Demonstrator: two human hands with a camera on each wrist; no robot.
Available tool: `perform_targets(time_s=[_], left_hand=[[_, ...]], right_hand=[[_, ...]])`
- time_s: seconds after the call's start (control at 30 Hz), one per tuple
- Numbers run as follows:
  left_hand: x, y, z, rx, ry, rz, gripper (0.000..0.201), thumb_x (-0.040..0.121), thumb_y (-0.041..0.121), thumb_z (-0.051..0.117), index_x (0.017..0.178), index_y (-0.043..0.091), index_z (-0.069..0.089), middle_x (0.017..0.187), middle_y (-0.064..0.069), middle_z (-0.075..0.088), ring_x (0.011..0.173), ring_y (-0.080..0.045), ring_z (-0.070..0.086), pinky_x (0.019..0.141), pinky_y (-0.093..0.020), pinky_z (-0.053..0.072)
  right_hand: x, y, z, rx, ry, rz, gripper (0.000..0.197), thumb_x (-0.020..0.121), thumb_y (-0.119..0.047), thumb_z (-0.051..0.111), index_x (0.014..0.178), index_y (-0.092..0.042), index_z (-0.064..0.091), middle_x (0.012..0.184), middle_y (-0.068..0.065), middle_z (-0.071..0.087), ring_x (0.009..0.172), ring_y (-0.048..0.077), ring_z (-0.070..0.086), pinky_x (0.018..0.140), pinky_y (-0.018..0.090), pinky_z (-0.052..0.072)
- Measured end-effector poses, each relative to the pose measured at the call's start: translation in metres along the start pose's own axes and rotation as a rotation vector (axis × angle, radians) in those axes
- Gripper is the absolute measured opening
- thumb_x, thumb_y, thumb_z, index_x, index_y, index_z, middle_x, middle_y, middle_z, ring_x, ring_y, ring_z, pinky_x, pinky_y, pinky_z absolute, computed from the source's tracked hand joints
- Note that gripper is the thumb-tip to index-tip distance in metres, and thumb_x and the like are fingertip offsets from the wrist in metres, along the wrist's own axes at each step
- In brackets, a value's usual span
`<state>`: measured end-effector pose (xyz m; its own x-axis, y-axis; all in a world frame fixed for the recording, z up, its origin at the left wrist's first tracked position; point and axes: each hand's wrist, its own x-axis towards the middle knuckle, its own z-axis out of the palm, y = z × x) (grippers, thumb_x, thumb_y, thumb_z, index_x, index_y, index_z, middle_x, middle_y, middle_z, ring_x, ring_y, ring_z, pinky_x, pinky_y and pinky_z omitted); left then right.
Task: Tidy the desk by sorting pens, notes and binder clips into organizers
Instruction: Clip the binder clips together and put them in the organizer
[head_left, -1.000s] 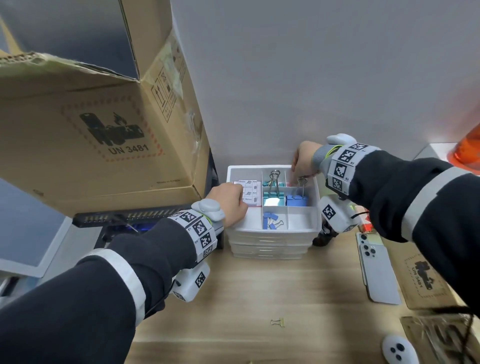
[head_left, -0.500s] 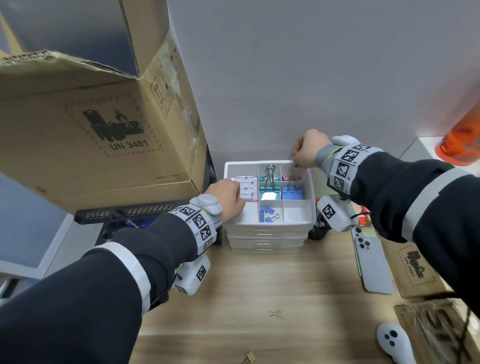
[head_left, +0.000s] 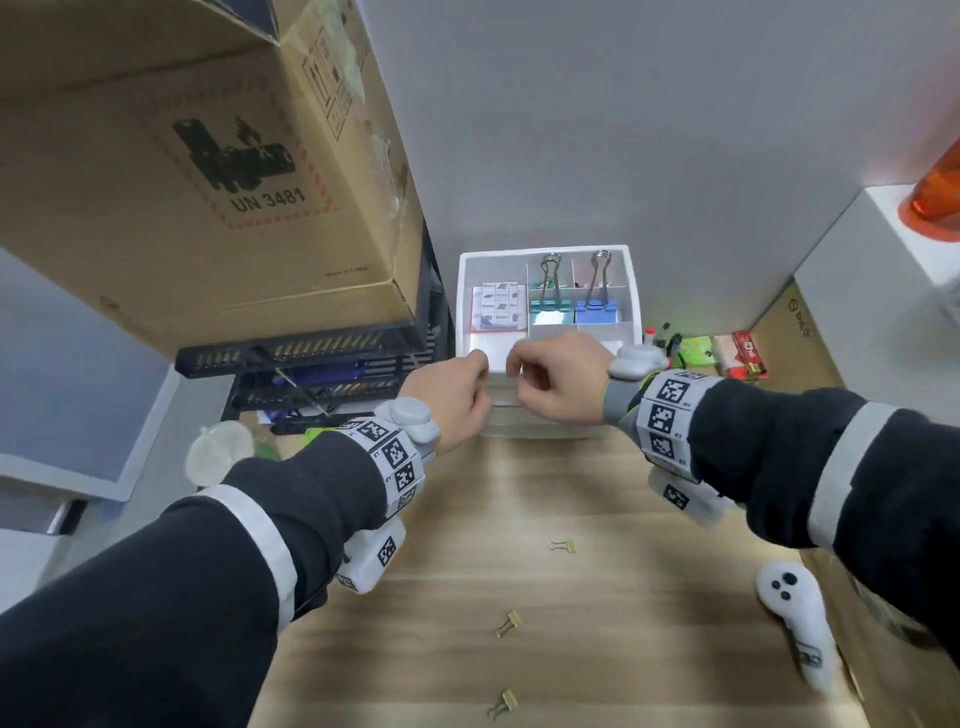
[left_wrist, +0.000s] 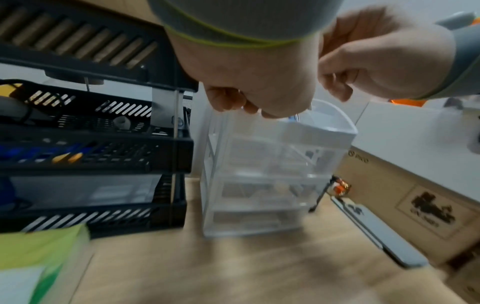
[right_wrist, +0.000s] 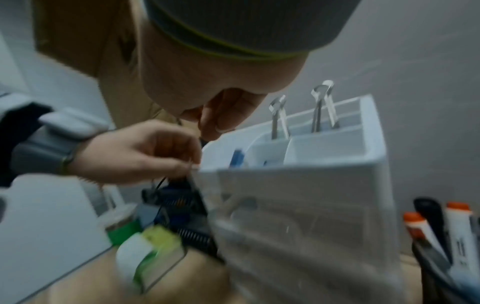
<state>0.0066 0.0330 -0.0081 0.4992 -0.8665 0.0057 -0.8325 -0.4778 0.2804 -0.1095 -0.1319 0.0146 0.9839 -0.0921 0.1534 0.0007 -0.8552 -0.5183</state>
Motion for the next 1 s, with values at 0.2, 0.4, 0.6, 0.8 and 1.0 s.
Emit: perform_targets(time_s=[0.2, 0.4, 0.6, 0.8, 1.0], left_hand=[[-0.062, -0.018, 0.063, 0.037, -0.335, -0.014, 0.016, 0.086, 0.029, 0.055, 0.098, 0.018, 0.058, 0.088, 0.0, 0.066, 0.082, -0.028, 0.06, 0.066, -0.034, 0.045], [-0.112, -0.02, 0.121, 0.017, -0.66, 0.032, 0.019, 0.087, 0.03, 0.059, 0.101, 0.017, 0.061, 0.095, 0.002, 0.063, 0.081, -0.024, 0.058, 0.069, -0.032, 0.048], [-0.142, -0.01, 0.162, -0.079, -0.714, -0.024, 0.025, 0.083, 0.037, 0.068, 0.1, 0.02, 0.062, 0.099, 0.003, 0.064, 0.087, -0.02, 0.06, 0.075, -0.033, 0.051], [-0.142, 0.014, 0.188, -0.041, -0.7, 0.053, 0.036, 0.077, 0.048, 0.071, 0.095, 0.02, 0.056, 0.096, 0.003, 0.057, 0.081, -0.021, 0.057, 0.069, -0.034, 0.05], [-0.142, 0.034, 0.201, 0.061, -0.761, 0.069, 0.017, 0.085, 0.03, 0.063, 0.086, 0.015, 0.055, 0.094, -0.007, 0.062, 0.081, -0.028, 0.059, 0.064, -0.032, 0.044]], right_hand=[[-0.053, 0.014, 0.093, -0.119, -0.454, 0.081, 0.011, 0.082, -0.025, 0.058, 0.091, -0.023, 0.064, 0.08, -0.008, 0.065, 0.073, 0.02, 0.058, 0.063, 0.026, 0.038], [-0.107, 0.045, 0.16, -0.243, -0.706, 0.371, 0.014, 0.084, -0.01, 0.053, 0.09, -0.023, 0.052, 0.099, -0.003, 0.05, 0.081, 0.023, 0.052, 0.074, 0.032, 0.046], [-0.143, 0.04, 0.192, -0.13, -0.651, 0.432, 0.015, 0.076, -0.013, 0.058, 0.087, -0.022, 0.054, 0.093, -0.003, 0.054, 0.074, 0.021, 0.052, 0.064, 0.031, 0.042], [-0.158, 0.036, 0.199, 0.106, -0.574, 0.483, 0.007, 0.079, -0.018, 0.059, 0.08, -0.014, 0.064, 0.091, -0.001, 0.057, 0.082, 0.022, 0.055, 0.066, 0.027, 0.037], [-0.175, 0.026, 0.202, 0.158, -0.617, 0.468, 0.014, 0.086, -0.015, 0.052, 0.074, -0.02, 0.058, 0.068, -0.004, 0.057, 0.072, 0.025, 0.054, 0.061, 0.031, 0.038]])
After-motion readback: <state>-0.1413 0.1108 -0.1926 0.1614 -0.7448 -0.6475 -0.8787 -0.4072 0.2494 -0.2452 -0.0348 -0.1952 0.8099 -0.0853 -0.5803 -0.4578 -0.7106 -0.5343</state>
